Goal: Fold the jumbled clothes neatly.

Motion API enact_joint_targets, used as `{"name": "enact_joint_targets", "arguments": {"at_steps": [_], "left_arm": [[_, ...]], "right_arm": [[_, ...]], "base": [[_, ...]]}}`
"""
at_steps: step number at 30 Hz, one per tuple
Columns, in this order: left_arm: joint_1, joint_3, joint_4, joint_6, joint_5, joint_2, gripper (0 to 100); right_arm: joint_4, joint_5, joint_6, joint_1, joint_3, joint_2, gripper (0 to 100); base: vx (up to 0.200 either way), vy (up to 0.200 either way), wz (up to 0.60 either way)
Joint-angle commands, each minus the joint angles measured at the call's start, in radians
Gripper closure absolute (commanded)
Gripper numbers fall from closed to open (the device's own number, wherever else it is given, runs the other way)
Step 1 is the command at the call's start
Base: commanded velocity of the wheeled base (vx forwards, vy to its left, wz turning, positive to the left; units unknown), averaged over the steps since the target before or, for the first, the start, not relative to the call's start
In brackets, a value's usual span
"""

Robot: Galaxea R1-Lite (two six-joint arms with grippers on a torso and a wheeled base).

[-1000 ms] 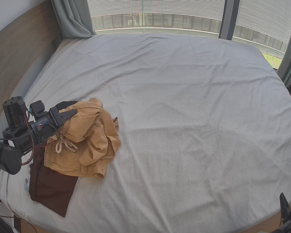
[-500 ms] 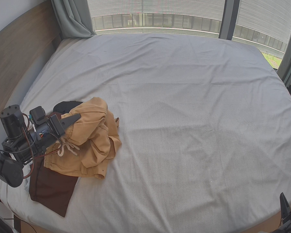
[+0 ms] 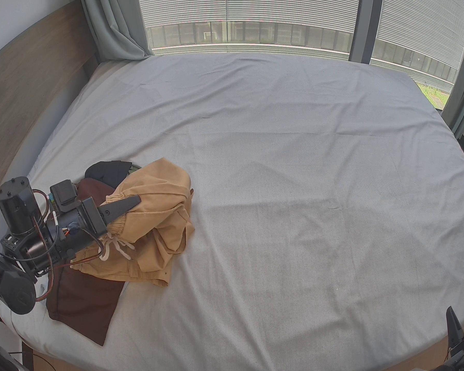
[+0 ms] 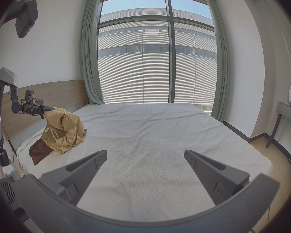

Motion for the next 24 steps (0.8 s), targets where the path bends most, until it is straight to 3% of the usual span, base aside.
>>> {"name": "enact_joint_targets", "arguments": {"at_steps": [1, 8, 11, 24], "left_arm": [[-0.058, 0.017, -0.020, -0.028, 0.026, -0.017, 100], [-0.188, 0.000, -0.115, -0.187, 0.217, -0.013, 100], [-0.229, -0.009, -0.159, -0.209, 0.286, -0.005, 100], [-0.312, -0.013, -0.179, -0.224, 0.323, 0.001, 100]], "right_arm": [[0.000, 0.001, 0.000, 0.001, 0.018, -0.016, 0], [0.000, 0.001, 0.000, 0.001, 0.018, -0.016, 0], [0.000, 0.001, 0.000, 0.001, 0.018, -0.016, 0], [0.000, 0.001, 0.000, 0.001, 0.018, -0.016, 0]], "base": [[0.000, 0.000, 0.00], [0.000, 0.000, 0.00], [0.000, 0.000, 0.00], [0.000, 0.000, 0.00]]}}
